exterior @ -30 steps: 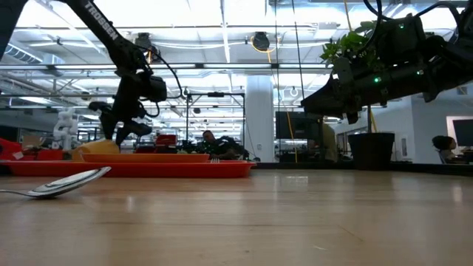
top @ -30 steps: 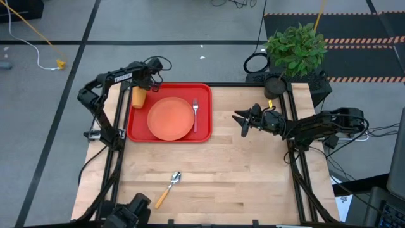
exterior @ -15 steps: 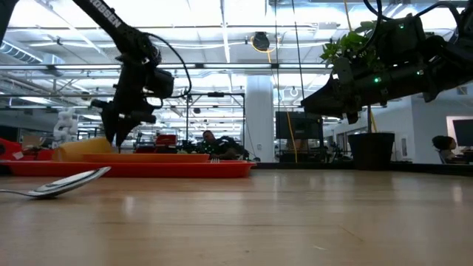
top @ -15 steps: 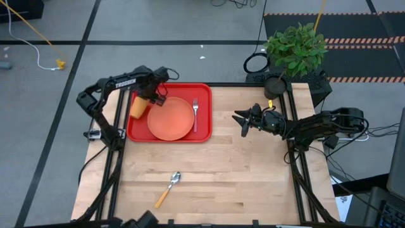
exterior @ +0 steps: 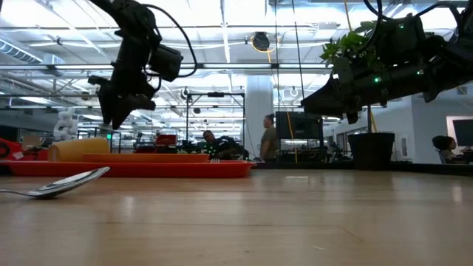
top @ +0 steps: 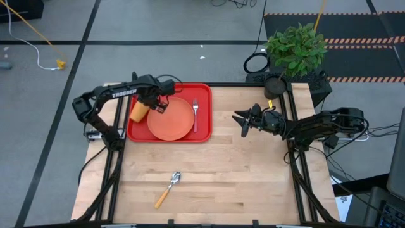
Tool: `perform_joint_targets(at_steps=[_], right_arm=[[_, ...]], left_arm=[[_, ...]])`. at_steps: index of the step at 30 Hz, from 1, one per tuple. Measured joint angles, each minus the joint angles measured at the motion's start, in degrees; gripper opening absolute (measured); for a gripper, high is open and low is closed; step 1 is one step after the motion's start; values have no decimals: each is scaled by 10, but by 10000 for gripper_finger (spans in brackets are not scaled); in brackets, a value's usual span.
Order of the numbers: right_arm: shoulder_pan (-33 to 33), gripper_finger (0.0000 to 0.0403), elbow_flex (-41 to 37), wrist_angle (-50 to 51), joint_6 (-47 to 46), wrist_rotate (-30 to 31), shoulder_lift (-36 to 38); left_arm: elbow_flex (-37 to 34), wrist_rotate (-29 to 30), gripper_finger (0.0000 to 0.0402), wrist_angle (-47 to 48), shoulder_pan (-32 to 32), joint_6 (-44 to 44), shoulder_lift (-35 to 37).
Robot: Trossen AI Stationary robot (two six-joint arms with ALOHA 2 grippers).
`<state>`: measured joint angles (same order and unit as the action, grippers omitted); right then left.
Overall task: Pick and place plate/cup/fork/spoon on tray
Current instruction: Adjust the yellow cup on the red serving tray
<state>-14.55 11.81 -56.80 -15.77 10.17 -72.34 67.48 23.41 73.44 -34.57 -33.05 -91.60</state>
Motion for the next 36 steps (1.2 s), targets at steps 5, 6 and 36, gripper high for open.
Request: perform_joint_targets(at_steps=[5, 6, 36], right_arm=[[0, 137, 0, -1, -6, 0, 0], [0, 137, 0, -2, -7, 0, 0], [-5, 137, 0, 61, 49, -161, 0]], left_arm=[[-8, 108, 147, -6, -10, -101, 2], [-13, 115, 147, -18, -13, -116, 2], [-141, 126, 204, -83, 58, -399, 2]])
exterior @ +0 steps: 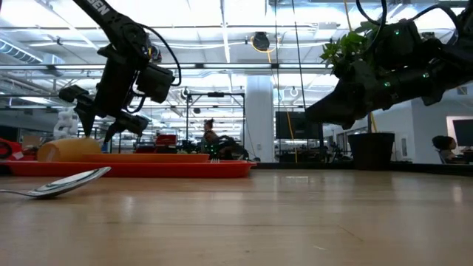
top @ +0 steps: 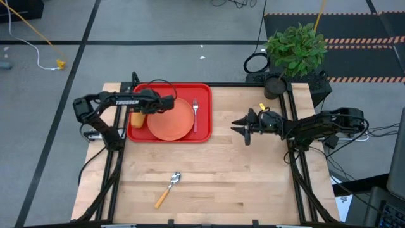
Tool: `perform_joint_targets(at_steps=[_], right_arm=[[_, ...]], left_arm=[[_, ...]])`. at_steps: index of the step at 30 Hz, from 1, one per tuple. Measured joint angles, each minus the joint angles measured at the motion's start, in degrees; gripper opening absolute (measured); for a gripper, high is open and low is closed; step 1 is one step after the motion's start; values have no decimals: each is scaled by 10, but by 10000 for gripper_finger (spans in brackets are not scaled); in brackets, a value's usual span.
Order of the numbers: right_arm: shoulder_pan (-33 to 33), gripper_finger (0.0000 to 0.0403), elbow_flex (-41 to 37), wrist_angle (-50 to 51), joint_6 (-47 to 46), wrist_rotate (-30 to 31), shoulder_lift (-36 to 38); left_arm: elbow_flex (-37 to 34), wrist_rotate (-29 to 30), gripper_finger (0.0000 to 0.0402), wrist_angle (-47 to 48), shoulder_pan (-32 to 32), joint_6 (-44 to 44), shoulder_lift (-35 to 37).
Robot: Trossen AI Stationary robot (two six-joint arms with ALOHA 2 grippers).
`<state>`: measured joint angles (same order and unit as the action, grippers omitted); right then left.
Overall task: Pick and place plate/cup/fork/spoon on tray
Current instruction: Adjust the yellow cup on the red serving tray
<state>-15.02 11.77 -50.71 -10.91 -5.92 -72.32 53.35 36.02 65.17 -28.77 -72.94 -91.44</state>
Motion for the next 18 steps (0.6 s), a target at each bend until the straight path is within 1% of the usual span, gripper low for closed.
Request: perform_joint_targets(at_steps=[4, 8, 11, 14, 16, 18], right_arm=[[0, 137, 0, 22, 15, -25, 0], [0, 137, 0, 46, 34, -48, 0], [0, 137, 0, 57, 46, -49, 0], [0, 137, 0, 69, 55, -49, 0], [0, 137, 0, 77, 56, -49, 0], [0, 137, 0, 87, 56, -49, 0]], left_arm=[[0, -35, 208, 11, 37, -36, -1], [5, -47, 197, 14, 79, -54, -1], [24, -38, 183, 14, 110, -63, -1], [57, -4, 169, 32, 134, -61, -1], [78, 11, 160, 49, 144, -39, -1], [95, 14, 155, 57, 147, -5, -1]])
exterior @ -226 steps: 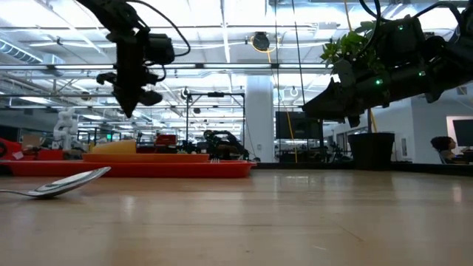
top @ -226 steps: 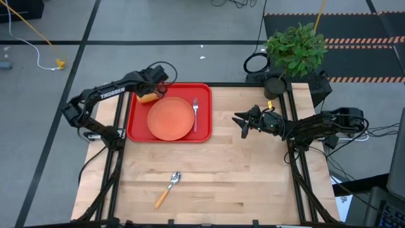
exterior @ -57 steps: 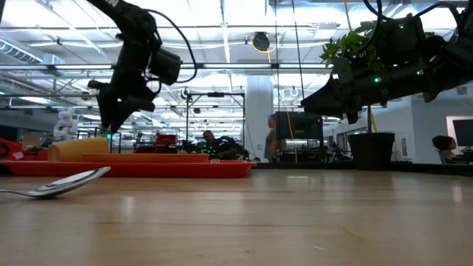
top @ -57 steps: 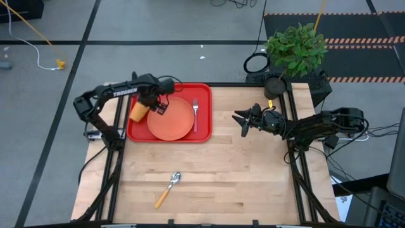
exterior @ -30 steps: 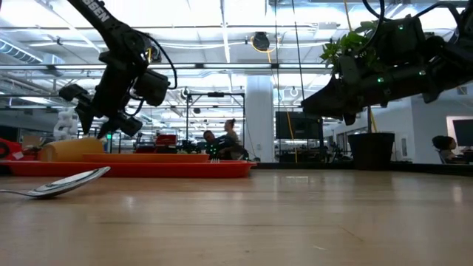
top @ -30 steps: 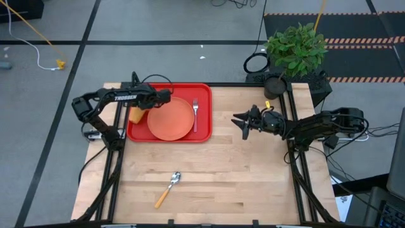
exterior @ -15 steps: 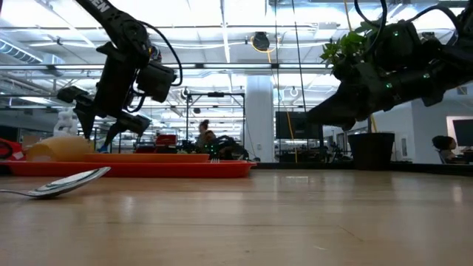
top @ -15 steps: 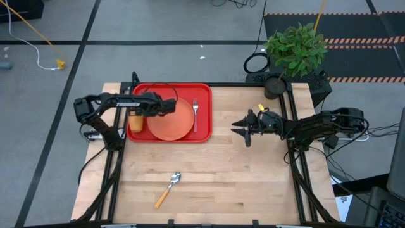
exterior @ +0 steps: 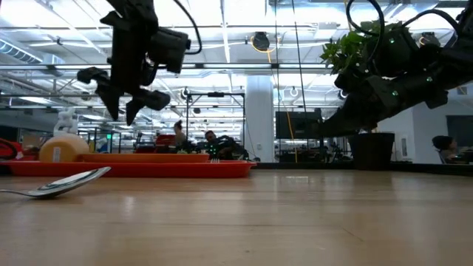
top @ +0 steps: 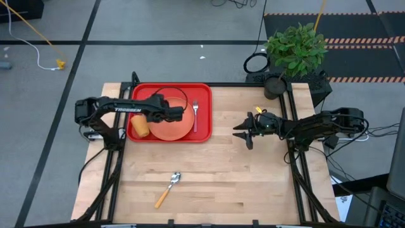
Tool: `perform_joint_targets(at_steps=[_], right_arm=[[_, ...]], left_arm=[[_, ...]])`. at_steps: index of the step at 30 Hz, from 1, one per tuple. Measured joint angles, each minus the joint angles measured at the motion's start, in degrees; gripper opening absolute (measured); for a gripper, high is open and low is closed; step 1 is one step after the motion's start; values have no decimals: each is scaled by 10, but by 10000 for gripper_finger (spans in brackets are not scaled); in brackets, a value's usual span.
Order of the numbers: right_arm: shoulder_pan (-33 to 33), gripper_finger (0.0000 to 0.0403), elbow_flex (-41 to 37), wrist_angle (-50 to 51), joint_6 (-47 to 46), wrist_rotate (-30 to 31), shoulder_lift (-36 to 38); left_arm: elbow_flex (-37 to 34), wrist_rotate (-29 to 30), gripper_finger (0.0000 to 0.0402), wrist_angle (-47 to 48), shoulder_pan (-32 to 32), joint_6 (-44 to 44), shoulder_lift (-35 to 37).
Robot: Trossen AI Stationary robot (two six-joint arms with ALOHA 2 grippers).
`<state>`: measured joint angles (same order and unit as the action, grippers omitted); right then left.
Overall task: Pick and place plate/cup/fork/spoon on tray
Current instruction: Adjust the yellow cup on the red serving tray
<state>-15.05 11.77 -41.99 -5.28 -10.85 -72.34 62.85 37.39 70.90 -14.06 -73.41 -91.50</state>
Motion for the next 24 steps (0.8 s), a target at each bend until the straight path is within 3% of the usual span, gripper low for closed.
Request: perform_joint_targets(at_steps=[8, 11, 18, 24], right_arm=[[0, 137, 0, 20, -2, -3, 0], [0, 137, 0, 15, -13, -26, 0], [1, 137, 0, 6, -38, -33, 0], [1, 137, 0, -2, -61, -33, 0]], left_arm=[[47, -81, 172, 93, -65, 201, 1], [48, -108, 186, 124, -116, 279, 14], [49, -236, 225, 109, -250, 510, 24], [48, -332, 267, 109, -349, 621, 21]])
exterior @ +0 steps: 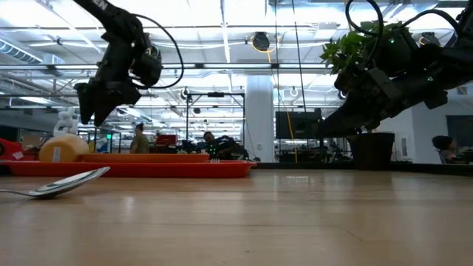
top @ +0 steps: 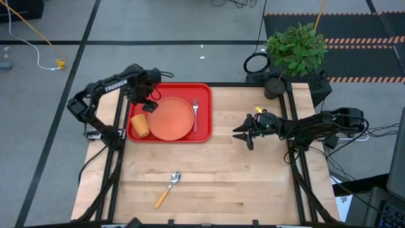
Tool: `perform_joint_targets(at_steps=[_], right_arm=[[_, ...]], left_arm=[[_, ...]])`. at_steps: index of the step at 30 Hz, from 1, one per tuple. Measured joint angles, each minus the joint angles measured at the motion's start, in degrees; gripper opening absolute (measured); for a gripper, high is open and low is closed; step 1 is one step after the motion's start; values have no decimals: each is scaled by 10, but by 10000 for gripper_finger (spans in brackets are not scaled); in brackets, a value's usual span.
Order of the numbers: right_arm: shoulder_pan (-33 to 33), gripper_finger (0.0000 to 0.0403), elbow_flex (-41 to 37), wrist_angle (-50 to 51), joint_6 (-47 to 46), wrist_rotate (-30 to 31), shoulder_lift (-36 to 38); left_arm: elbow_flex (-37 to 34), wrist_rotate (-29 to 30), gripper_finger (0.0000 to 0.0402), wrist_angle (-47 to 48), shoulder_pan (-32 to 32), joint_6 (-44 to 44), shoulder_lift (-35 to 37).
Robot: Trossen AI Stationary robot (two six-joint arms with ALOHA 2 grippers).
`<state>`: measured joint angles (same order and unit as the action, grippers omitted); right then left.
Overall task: Pick and place plate/cup/fork/spoon on tray
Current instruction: Adjust the yellow cup on the red serving tray
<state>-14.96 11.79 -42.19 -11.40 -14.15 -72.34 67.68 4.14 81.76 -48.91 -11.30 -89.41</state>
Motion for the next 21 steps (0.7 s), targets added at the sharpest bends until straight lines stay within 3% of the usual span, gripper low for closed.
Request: perform_joint_targets(at_steps=[9, 12, 21], right_arm=[[0, 137, 0, -5, -33, 4, 0], [0, 137, 0, -19, -43, 7, 0], [1, 137, 0, -72, -74, 66, 0]], left_arm=[[-29, -29, 307, -2, -83, 83, 0], [-56, -36, 300, -2, -93, 106, 0], [-105, -134, 265, -21, -79, 178, 0]])
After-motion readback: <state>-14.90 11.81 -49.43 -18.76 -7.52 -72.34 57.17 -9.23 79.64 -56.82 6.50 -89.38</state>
